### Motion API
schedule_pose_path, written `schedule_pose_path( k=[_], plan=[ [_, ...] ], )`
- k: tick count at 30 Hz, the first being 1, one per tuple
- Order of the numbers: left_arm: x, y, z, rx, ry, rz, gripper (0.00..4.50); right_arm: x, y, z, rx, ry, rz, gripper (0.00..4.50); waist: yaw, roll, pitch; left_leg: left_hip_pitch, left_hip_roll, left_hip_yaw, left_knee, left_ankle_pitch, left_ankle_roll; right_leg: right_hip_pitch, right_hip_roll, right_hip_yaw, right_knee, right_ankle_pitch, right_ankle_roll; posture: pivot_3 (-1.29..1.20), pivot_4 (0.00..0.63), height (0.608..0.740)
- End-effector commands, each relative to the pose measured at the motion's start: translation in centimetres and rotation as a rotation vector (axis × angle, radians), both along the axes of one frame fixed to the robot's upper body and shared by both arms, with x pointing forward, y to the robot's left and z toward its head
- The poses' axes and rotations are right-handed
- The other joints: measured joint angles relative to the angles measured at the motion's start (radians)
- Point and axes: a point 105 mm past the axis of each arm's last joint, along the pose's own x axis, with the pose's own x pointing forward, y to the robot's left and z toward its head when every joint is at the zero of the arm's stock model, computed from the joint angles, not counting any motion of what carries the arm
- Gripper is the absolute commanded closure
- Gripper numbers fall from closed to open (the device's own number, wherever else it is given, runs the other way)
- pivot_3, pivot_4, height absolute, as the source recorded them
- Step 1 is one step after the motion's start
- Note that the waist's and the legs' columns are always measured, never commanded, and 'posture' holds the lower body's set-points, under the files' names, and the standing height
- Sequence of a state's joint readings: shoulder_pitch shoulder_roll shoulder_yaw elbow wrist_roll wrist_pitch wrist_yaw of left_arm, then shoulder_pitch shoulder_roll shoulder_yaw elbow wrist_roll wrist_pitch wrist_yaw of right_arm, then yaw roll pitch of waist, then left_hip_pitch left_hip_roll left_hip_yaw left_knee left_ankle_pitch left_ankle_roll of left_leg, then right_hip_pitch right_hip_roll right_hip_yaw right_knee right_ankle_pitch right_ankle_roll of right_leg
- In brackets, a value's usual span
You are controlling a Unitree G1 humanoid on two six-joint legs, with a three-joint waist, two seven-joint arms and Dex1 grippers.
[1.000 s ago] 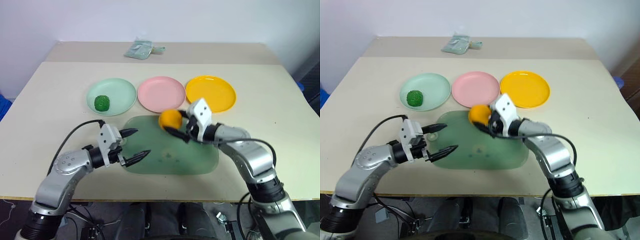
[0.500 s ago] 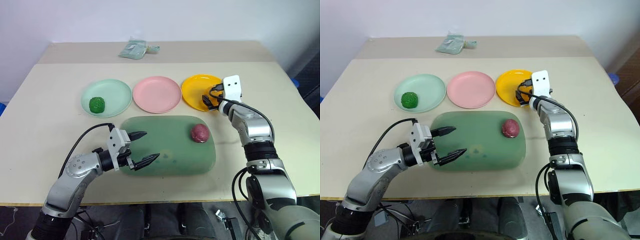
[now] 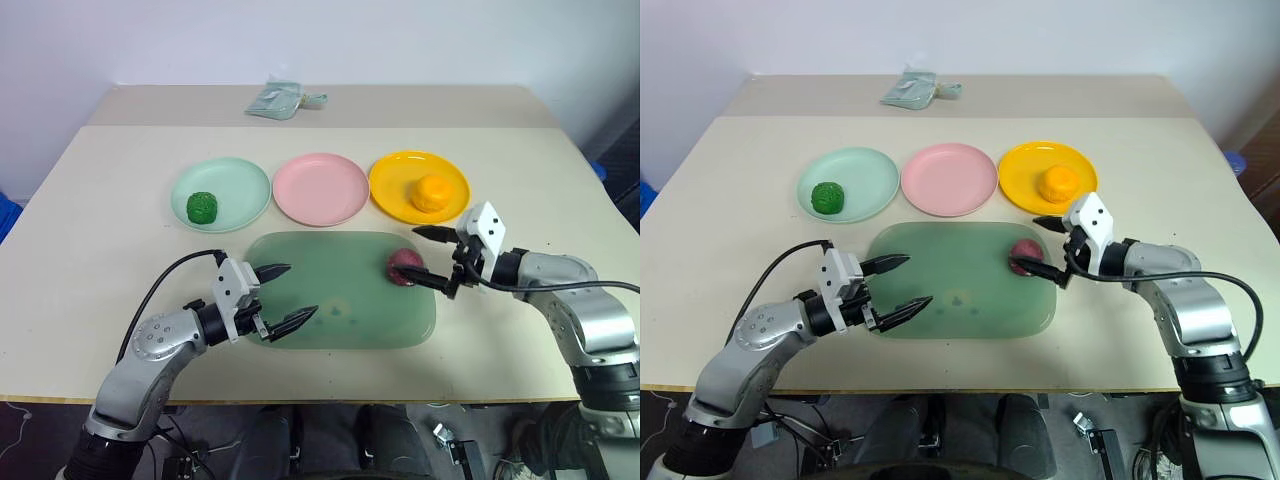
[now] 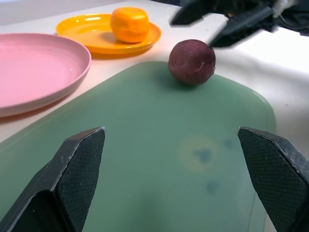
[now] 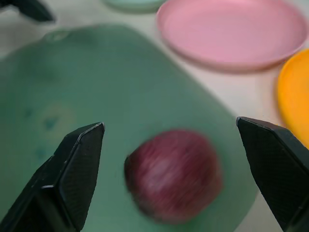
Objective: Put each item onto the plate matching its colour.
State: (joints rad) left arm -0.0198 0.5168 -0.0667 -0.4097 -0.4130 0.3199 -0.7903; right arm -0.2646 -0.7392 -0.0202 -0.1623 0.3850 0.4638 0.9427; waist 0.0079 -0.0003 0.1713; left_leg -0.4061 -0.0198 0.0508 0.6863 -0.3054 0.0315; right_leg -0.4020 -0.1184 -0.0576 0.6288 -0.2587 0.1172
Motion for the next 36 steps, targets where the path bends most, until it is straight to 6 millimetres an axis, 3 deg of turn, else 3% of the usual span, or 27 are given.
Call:
schedule_pose_path(
  k=[1, 5, 6, 11, 14, 18, 20, 24, 25, 30, 33, 36],
  plan=[
    [0.0, -0.4, 0.8, -0.010, -0.033, -0.022, 0.00, 0.9, -0.6, -0.8, -0.041, -0.022, -0.055, 0.26, 0.002, 0.000, 0.000, 0.000, 0.000, 0.000, 0.000, 0.000, 0.000, 0.000, 0.000, 0.000, 0.000, 0.000, 0.000, 0.00, 0.150, 0.740],
    [0.1, -0.2, 1.1, -0.007, -0.039, -0.011, 0.00, 1.0, 0.0, -0.7, -0.029, -0.042, -0.034, 1.73, 0.005, 0.000, 0.000, -0.001, -0.001, 0.000, 0.000, 0.000, 0.000, -0.001, 0.000, 0.000, 0.000, 0.000, 0.000, 0.00, 0.150, 0.740],
    [0.2, -0.1, 1.2, -0.007, -0.042, -0.001, 0.00, 1.1, 0.4, -0.5, -0.024, -0.063, -0.025, 1.90, 0.004, 0.000, 0.000, -0.001, -0.001, 0.000, 0.000, 0.000, 0.000, 0.000, 0.000, 0.000, 0.000, 0.000, 0.000, 0.00, 0.150, 0.740],
    [1.3, 1.7, 2.0, -0.018, -0.077, 0.133, 0.00, 3.6, 4.8, 2.2, 0.117, -0.188, -0.037, 1.94, -0.007, 0.000, 0.000, -0.001, 0.000, 0.000, 0.000, 0.001, -0.001, -0.001, 0.001, 0.000, 0.000, 0.000, 0.000, 0.00, 0.150, 0.740],
    [2.0, 2.5, 2.3, -0.029, -0.095, 0.205, 0.00, 5.0, 6.2, 2.8, 0.145, -0.225, -0.075, 1.94, -0.006, 0.000, 0.000, -0.001, 0.000, 0.000, -0.001, 0.001, -0.002, -0.002, 0.001, 0.000, 0.001, 0.000, 0.000, 0.00, 0.150, 0.740],
    [3.6, 6.7, 2.3, -0.039, -0.130, 0.468, 0.00, 10.9, 10.5, 3.9, 0.204, -0.234, -0.302, 1.94, -0.022, -0.001, 0.000, -0.001, -0.001, 0.000, 0.000, 0.001, -0.002, -0.002, 0.001, 0.000, 0.001, 0.000, 0.000, 0.00, 0.150, 0.740],
    [3.0, 7.0, 2.1, -0.037, -0.129, 0.487, 0.00, 12.3, 11.7, 3.8, 0.217, -0.221, -0.327, 1.94, -0.029, 0.000, 0.000, -0.001, 0.000, 0.000, -0.002, 0.002, -0.004, -0.004, 0.002, 0.000, 0.002, 0.000, 0.000, 0.00, 0.150, 0.740],
    [2.1, 7.2, 1.9, -0.046, -0.125, 0.510, 0.00, 13.2, 12.6, 4.3, 0.268, -0.219, -0.319, 0.22, -0.018, 0.000, 0.000, -0.003, -0.001, -0.003, -0.004, 0.002, -0.004, -0.004, 0.002, -0.002, 0.003, -0.001, -0.001, 0.00, 0.150, 0.740],
    [2.0, 7.3, 1.8, -0.047, -0.125, 0.519, 0.00, 13.2, 12.6, 4.5, 0.271, -0.237, -0.308, 0.05, -0.018, 0.000, 0.000, -0.004, -0.002, -0.003, -0.004, 0.002, -0.003, -0.004, 0.002, -0.002, 0.002, -0.001, -0.001, 0.00, 0.150, 0.740],
    [1.7, 7.6, 1.5, -0.054, -0.126, 0.554, 0.00, 11.7, 11.0, 5.3, 0.269, -0.327, -0.218, 0.05, -0.022, 0.000, 0.000, -0.003, -0.002, -0.002, -0.002, 0.002, -0.003, -0.003, 0.001, -0.002, 0.002, 0.000, -0.001, 0.00, 0.150, 0.740],
    [1.6, 8.0, 1.4, -0.053, -0.132, 0.581, 0.00, 9.9, 8.4, 5.4, 0.253, -0.355, -0.149, 0.05, -0.019, 0.000, 0.000, -0.002, -0.001, -0.002, -0.002, 0.002, -0.004, -0.003, 0.002, -0.002, 0.002, -0.001, -0.001, 0.00, 0.150, 0.740],
    [1.7, 9.5, 1.3, -0.035, -0.144, 0.640, 0.00, 7.9, 4.2, 4.7, 0.210, -0.335, -0.125, 0.05, -0.018, 0.000, 0.000, -0.003, -0.001, -0.001, -0.002, 0.002, -0.003, -0.002, 0.002, -0.001, 0.002, 0.000, -0.001, 0.00, 0.150, 0.740]
  ],
)
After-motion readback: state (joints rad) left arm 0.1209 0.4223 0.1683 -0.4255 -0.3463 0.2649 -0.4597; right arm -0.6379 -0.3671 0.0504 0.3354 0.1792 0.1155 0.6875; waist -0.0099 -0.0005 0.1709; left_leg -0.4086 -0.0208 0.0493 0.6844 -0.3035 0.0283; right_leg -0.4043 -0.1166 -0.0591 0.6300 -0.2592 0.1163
